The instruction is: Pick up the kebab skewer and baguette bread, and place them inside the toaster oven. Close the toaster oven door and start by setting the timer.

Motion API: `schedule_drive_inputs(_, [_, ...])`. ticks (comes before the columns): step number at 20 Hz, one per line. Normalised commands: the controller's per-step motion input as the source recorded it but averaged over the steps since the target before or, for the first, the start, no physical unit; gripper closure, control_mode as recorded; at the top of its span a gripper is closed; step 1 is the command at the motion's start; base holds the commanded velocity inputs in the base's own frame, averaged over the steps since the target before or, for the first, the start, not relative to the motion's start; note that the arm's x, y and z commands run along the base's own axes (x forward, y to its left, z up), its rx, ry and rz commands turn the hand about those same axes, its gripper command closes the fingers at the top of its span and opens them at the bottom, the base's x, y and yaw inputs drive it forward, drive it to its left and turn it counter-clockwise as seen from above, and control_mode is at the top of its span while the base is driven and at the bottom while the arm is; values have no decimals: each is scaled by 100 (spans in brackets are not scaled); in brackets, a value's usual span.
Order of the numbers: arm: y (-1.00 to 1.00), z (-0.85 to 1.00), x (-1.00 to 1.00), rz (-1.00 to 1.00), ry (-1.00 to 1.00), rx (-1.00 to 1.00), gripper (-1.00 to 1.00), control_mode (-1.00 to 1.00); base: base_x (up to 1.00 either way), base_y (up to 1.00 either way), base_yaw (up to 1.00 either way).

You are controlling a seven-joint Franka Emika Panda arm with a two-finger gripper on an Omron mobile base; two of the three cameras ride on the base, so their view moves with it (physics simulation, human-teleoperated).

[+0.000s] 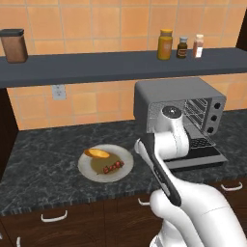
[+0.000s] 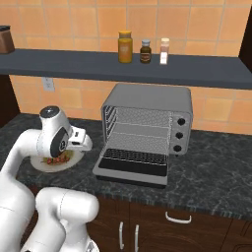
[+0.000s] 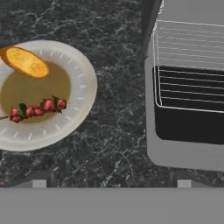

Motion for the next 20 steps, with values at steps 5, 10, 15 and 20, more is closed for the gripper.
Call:
schedule_drive_inputs(5, [84, -12, -11, -9, 0, 3, -100, -100, 0, 0, 0])
schedule_drive_inputs(10, [92, -34, 33, 2, 1, 9, -100, -100, 0, 0, 0])
schedule_drive_inputs(15, [29, -34, 55, -1, 10, 7, -100, -100, 0, 0, 0])
schedule_drive_inputs(20, [60, -27, 30, -9, 6, 1, -100, -100, 0, 0, 0])
